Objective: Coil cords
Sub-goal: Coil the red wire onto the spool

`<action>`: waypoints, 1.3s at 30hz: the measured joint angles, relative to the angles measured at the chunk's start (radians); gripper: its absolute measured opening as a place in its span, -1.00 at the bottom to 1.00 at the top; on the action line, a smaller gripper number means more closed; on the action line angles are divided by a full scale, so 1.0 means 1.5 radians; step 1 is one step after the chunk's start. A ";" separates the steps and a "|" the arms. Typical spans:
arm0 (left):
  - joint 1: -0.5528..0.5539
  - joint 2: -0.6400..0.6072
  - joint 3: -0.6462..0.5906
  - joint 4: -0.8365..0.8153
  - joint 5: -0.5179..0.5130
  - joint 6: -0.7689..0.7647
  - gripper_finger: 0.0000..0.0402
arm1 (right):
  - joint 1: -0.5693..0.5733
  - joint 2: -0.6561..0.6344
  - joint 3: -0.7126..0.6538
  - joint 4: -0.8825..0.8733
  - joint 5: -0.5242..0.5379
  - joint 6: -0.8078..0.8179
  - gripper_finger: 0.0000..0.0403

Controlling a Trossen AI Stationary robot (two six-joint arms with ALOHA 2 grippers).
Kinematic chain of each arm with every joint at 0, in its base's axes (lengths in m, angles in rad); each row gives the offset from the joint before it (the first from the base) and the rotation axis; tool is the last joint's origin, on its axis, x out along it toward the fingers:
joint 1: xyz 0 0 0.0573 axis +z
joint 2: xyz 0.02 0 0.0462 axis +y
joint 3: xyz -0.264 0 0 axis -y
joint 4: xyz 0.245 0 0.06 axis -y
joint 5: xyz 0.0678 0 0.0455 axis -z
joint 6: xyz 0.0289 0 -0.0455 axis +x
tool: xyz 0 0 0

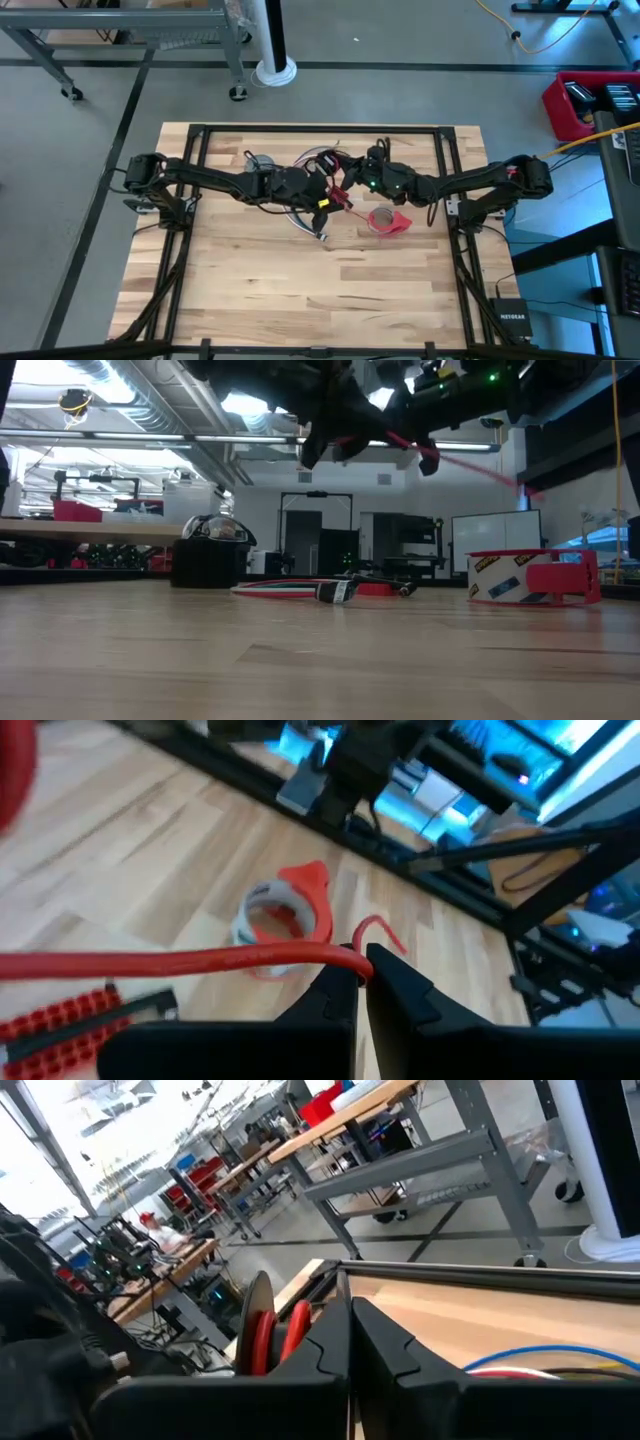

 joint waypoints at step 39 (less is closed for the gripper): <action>0.087 0.001 0.001 -0.019 0.245 -0.050 -1.00 | 0.001 0.000 0.000 -0.201 -0.295 0.000 -1.00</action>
